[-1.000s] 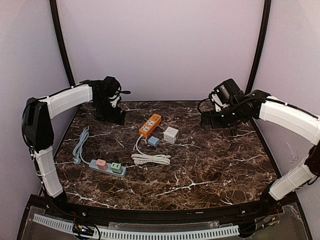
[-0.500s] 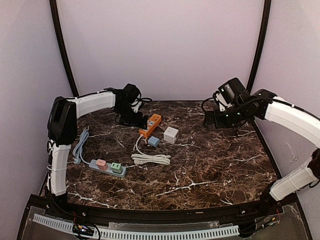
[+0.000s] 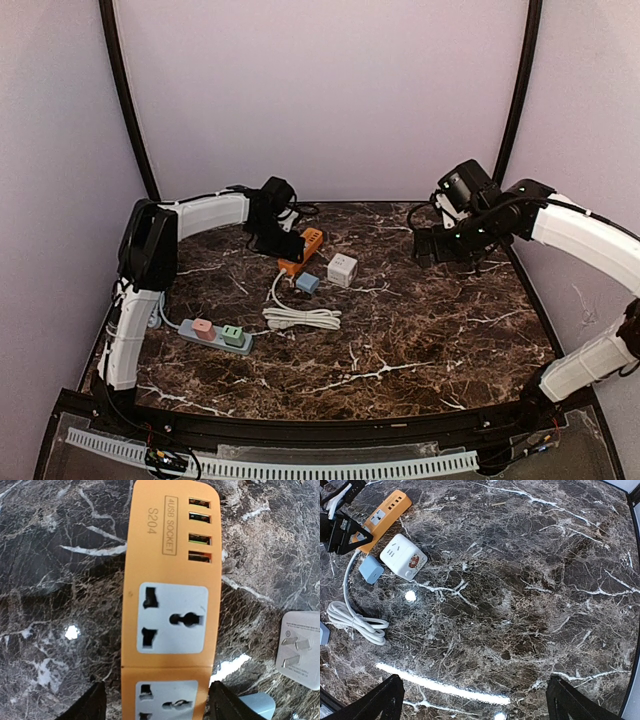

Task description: Insert the plug

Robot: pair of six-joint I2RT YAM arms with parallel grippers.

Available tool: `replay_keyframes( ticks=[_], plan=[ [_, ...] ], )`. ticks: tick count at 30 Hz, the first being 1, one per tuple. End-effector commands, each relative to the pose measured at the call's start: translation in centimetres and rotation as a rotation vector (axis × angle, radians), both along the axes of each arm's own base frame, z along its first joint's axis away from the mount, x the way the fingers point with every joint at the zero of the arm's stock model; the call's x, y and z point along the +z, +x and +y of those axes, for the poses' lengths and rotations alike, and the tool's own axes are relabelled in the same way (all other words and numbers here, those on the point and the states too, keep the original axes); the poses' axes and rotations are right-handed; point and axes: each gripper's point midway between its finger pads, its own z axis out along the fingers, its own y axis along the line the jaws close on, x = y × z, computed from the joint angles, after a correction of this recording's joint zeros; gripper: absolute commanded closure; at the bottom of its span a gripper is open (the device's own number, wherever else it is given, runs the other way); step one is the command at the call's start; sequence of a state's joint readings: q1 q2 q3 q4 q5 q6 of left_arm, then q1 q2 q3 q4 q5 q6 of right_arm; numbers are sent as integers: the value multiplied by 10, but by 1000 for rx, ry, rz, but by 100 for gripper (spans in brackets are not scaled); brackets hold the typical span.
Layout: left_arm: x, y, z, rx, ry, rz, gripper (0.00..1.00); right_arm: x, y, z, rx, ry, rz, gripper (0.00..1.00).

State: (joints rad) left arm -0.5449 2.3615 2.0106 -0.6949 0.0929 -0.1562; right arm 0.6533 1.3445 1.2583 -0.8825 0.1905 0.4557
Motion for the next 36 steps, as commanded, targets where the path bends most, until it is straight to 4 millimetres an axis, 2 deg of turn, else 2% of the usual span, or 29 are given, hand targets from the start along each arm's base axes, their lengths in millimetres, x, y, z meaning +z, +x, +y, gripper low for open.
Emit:
replay_keyframes(
  ticks=[1,2,5,6,8,10,20,26,33,36],
  plan=[
    [-2,-1,-15,-65,20,-23,35,5,-4,-4,-27,23,10,1],
    [-3,-2,-16,-73,28,-27,37,5,-5,-5,-28,22,11,1],
    [-5,-5,-20,-94,40,-32,52,4,-7,-7,-30,16,15,1],
    [-6,-7,-23,-107,36,-28,60,4,-7,-8,-30,13,14,1],
    [-8,-14,-29,-137,28,-14,69,2,-7,-9,-31,8,15,1],
    [-11,-23,-33,-165,39,-1,72,2,-7,-9,-32,5,16,1],
    [-22,-88,-57,-356,111,53,75,0,-14,-17,-48,12,6,1],
    [-18,-128,-70,-469,114,91,75,-3,-21,-21,-49,15,6,1],
    [-19,-186,-84,-579,122,144,75,-6,-27,-26,-50,16,3,1],
    [-13,-200,-86,-608,136,130,75,-7,-29,-26,-47,24,2,1]
  ],
)
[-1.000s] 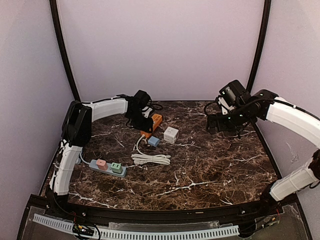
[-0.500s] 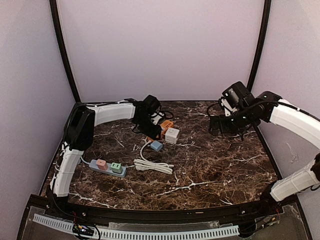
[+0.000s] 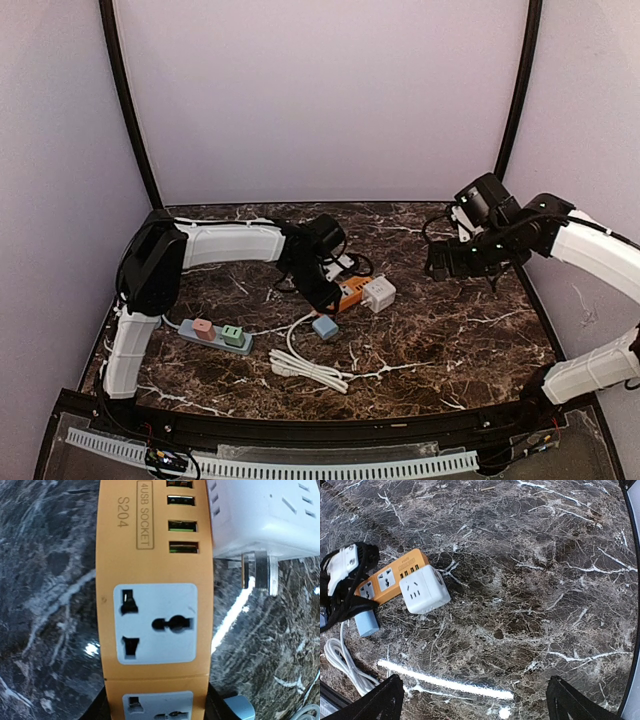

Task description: Insert the plug

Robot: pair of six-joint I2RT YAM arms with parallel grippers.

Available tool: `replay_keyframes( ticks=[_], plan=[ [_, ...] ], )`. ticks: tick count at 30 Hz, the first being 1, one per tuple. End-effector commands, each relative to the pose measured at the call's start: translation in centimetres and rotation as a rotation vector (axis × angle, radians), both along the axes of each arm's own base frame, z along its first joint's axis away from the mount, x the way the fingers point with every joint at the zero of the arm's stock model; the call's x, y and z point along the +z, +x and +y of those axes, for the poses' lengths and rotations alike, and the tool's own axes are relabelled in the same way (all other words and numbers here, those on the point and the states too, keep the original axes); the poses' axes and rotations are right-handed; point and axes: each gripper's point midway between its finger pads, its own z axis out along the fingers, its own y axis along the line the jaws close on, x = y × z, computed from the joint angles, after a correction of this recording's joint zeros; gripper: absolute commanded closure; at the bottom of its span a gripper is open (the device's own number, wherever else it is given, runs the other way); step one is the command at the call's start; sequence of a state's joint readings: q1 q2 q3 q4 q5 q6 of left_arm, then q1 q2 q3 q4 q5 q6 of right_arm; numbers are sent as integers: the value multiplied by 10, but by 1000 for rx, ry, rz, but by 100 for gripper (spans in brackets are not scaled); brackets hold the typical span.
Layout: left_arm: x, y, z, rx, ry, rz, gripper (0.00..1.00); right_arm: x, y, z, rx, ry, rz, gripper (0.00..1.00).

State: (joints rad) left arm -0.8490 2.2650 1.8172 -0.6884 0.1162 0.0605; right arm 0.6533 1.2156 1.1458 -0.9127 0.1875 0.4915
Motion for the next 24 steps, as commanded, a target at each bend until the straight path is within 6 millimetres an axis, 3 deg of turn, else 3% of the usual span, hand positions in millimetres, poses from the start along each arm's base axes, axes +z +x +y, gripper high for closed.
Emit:
replay_keyframes(
  ticks=[1,7,10,18,24],
  plan=[
    [1,-61,10,-101,82,101,75,0,0,-4,-18,13,-19,1],
    [17,-54,19,-117,113,19,66,0,4,2,-1,31,-27,1],
    [26,-48,19,-121,118,-13,49,-2,7,7,7,40,-27,1],
    [73,-36,2,-50,2,-80,21,1,13,10,-7,65,-55,1],
    [110,-30,-9,-30,-81,-126,9,4,14,5,-20,53,-77,1]
  ],
)
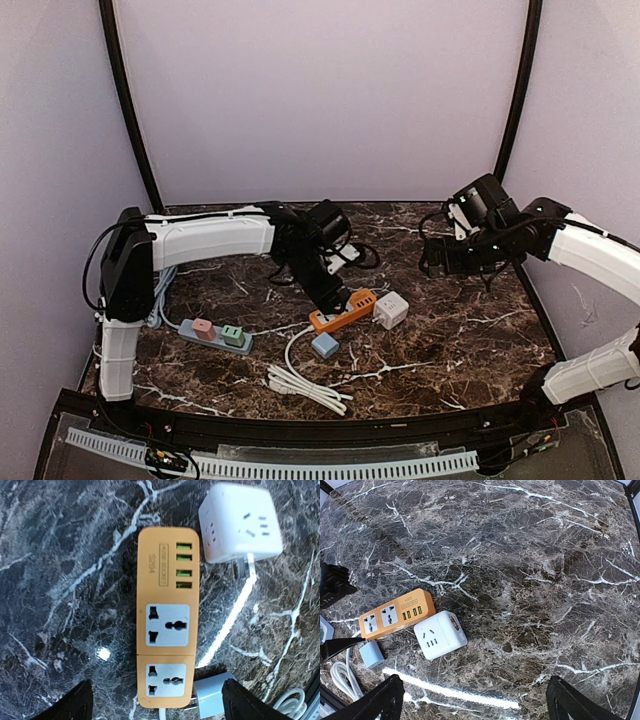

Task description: Insert the plug

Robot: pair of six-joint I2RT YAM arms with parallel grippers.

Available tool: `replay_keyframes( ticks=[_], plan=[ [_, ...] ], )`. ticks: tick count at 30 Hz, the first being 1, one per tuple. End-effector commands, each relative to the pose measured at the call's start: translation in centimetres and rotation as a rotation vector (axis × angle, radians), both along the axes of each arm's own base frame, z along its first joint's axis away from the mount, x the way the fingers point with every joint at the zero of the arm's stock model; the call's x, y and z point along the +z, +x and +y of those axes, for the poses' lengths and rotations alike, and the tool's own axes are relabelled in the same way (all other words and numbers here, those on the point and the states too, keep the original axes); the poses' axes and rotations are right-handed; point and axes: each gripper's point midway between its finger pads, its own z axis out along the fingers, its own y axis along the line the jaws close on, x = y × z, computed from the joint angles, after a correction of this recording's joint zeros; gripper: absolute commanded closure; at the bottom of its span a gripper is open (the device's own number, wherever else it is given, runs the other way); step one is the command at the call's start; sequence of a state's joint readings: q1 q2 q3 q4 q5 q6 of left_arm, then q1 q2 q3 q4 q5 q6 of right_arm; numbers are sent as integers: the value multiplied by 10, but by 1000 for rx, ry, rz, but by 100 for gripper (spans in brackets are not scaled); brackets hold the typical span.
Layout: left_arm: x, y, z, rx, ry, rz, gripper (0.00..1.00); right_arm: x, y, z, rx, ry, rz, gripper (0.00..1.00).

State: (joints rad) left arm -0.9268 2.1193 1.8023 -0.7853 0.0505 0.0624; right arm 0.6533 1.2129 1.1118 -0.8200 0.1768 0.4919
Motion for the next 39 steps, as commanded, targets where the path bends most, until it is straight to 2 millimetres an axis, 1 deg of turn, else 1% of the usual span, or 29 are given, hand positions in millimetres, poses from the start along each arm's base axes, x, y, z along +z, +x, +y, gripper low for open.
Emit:
replay_keyframes(
  ticks=[1,4,6,7,8,9,10,11,12,13,14,15,16,17,18,19,20,21,22,23,24,25,27,30,33,34,35,36,39],
  plan=[
    [56,3,-9,22,-112,-44,9,6,5,-5,-30,8,-39,2],
    [64,1,-17,20,-145,-37,8,10,6,-10,-43,0,-58,1],
    [64,2,-23,20,-156,-33,8,14,7,-13,-56,-1,-67,1],
    [68,0,-29,11,-170,-35,8,16,7,-15,-62,-1,-74,1],
    [64,0,-33,22,-172,-25,8,18,7,-17,-68,1,-81,1],
    [70,-1,-39,27,-191,-25,8,20,7,-18,-72,1,-87,1],
    [66,-1,-43,29,-188,-21,8,22,7,-20,-76,1,-91,1],
    [70,-2,-49,31,-201,-26,8,24,6,-21,-79,3,-96,1],
    [65,0,-52,36,-196,-26,9,25,6,-22,-81,4,-97,1],
    [70,0,-58,39,-209,-33,9,26,4,-23,-81,4,-98,1],
    [64,1,-61,43,-201,-33,9,27,4,-25,-82,4,-99,1],
    [68,2,-66,45,-212,-42,10,27,2,-26,-83,5,-97,1],
    [62,3,-68,54,-204,-42,10,28,0,-27,-83,5,-98,1],
    [65,4,-73,51,-214,-48,11,28,-1,-28,-84,6,-97,1],
    [58,4,-76,53,-207,-42,11,28,-3,-29,-85,8,-97,1],
    [61,3,-80,50,-215,-44,11,28,-4,-30,-88,9,-96,1],
    [54,2,-83,50,-208,-36,11,28,-6,-31,-88,9,-95,1],
    [55,1,-87,45,-212,-38,11,28,-7,-32,-90,10,-94,1],
    [49,0,-89,47,-206,-29,12,29,-8,-33,-92,11,-93,1],
    [49,-1,-92,46,-210,-29,12,30,-10,-34,-95,13,-91,1],
    [43,-2,-94,50,-203,-19,12,30,-11,-35,-96,14,-90,1],
    [43,-2,-96,51,-208,-18,12,31,-12,-35,-99,16,-88,1],
    [32,-2,-101,55,-202,0,14,32,-14,-36,-99,19,-86,1],
    [27,-3,-106,50,-207,13,15,33,-16,-37,-98,23,-82,1],
    [18,-5,-112,43,-204,28,15,32,-18,-38,-98,22,-77,1],
    [19,-6,-114,39,-208,28,15,33,-18,-38,-99,23,-75,1],
    [14,-7,-115,37,-202,29,15,33,-18,-38,-99,21,-74,1],
    [14,-8,-118,32,-204,27,15,33,-18,-38,-101,23,-72,1],
    [3,-9,-123,33,-195,28,15,31,-20,-37,-103,25,-60,1]
  ],
)
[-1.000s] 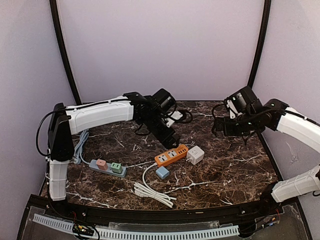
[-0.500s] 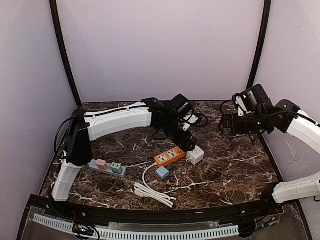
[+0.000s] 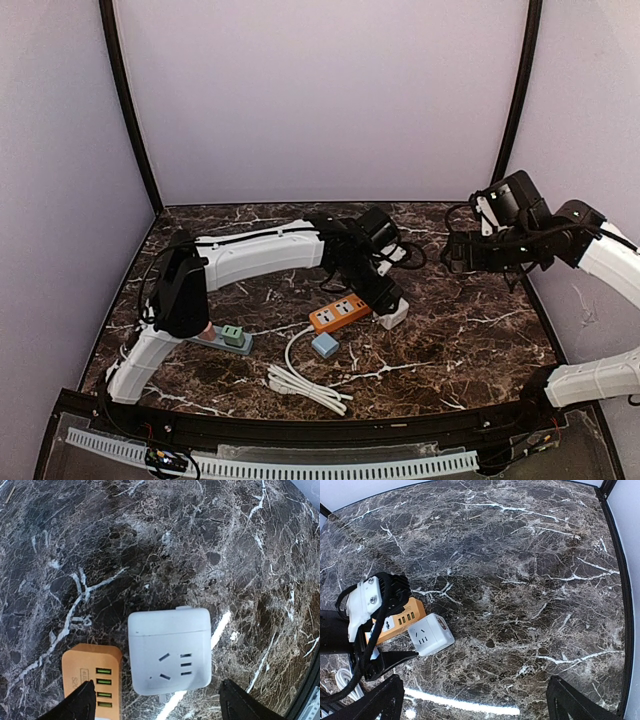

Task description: Insert the plug

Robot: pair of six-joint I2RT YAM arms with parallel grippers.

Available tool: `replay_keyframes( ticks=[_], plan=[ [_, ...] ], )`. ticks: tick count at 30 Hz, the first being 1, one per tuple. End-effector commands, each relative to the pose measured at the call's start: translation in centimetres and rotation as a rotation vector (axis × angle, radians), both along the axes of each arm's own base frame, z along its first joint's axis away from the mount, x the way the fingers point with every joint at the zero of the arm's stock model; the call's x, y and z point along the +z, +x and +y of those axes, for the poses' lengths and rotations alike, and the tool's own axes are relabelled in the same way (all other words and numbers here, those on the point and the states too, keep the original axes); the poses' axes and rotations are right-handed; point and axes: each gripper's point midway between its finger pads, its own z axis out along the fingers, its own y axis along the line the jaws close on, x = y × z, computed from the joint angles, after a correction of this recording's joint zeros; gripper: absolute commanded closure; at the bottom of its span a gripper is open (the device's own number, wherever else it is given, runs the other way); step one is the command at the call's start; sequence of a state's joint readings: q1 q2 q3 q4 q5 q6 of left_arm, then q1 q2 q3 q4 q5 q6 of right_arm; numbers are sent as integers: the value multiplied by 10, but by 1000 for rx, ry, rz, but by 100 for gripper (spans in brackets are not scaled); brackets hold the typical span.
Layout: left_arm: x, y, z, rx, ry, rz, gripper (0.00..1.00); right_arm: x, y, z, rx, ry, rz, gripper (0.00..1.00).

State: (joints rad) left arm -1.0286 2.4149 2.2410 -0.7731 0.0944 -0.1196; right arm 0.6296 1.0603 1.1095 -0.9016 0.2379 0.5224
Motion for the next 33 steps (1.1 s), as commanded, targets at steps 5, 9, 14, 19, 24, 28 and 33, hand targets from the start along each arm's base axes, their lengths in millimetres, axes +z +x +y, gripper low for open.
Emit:
replay_keyframes(
  ticks=[5,9,14,19,24,28,33],
  plan=[
    [-11,-7,-17,10,-11,7,15,-4,-7,-3,-16,9,38,1],
    [-21,-9,-22,12,-12,25,16,-7,-8,-4,-16,0,50,2],
    [-32,-12,-26,11,-4,33,21,-7,-7,-3,-14,0,53,1],
    [-40,-14,-30,10,4,32,31,-7,-7,-3,-12,-1,56,1],
    [-37,-13,-30,11,14,3,49,-7,-7,-2,-12,6,58,2],
    [-31,-13,-30,4,12,-10,59,-4,-7,-2,-16,15,52,1],
    [-24,-16,-31,1,3,-4,75,-2,-8,-3,-27,32,44,1]
  ],
)
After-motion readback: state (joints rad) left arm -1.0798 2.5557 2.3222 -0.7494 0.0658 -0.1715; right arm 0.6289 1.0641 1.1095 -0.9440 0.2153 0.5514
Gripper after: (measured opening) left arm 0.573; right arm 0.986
